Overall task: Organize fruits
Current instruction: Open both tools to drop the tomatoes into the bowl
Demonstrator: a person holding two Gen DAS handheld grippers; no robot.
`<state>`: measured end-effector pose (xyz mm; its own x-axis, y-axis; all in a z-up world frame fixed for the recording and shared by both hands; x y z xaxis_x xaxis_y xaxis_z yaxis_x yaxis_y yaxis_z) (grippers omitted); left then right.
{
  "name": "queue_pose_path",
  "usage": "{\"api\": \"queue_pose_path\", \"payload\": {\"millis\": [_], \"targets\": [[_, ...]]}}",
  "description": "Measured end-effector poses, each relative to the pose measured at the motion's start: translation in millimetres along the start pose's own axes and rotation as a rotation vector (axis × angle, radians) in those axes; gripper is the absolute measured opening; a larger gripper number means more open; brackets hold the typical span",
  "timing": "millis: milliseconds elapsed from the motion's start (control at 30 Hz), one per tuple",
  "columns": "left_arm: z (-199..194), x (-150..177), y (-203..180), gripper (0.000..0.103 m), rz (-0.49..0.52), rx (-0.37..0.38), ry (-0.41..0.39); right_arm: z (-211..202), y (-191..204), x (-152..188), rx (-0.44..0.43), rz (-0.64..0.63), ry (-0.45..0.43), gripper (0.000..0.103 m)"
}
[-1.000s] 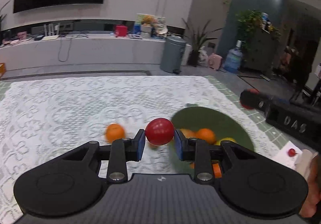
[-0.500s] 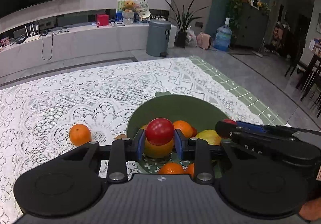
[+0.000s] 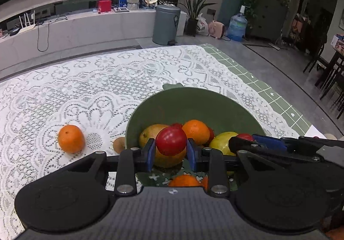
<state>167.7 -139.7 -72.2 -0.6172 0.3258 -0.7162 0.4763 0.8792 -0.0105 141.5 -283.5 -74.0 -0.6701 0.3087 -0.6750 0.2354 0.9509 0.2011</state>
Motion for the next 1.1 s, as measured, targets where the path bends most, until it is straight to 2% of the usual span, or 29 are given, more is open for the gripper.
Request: {"api": "queue_pose_path", "payload": {"millis": [433, 733, 900, 967, 1000, 1100], "targets": [[14, 9, 9, 0.034, -0.02, 0.03, 0.047, 18, 7, 4, 0.031, -0.041, 0.069, 0.026], [10, 8, 11, 0.034, -0.038, 0.05, 0.057, 14, 8, 4, 0.034, -0.039, 0.043, 0.026], [3, 7, 16, 0.036, -0.065, 0.051, 0.05, 7, 6, 3, 0.016, -0.018, 0.012, 0.039], [-3, 6, 18, 0.042, -0.075, 0.049, 0.031, 5, 4, 2, 0.013, -0.008, 0.0, 0.045], [-6, 5, 18, 0.045, -0.077, 0.047, 0.019, 4, 4, 2, 0.013, -0.005, -0.005, 0.046], [-18, 1, 19, 0.048, -0.082, 0.039, -0.014, 0, 3, 1, 0.007, 0.003, -0.027, 0.048]]}}
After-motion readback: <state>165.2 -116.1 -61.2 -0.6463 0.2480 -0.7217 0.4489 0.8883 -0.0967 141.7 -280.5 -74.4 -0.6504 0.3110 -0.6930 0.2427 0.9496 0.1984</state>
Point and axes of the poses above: each gripper's, at about its wrist camera, not at the fingertips, and z roughly the way its jaws point, y to its left, x to its underside, the point moved 4 cm from there along z, roughly the way its jaws point, and after that the axes turned 10 degrees about z, right-handed, at the moved point
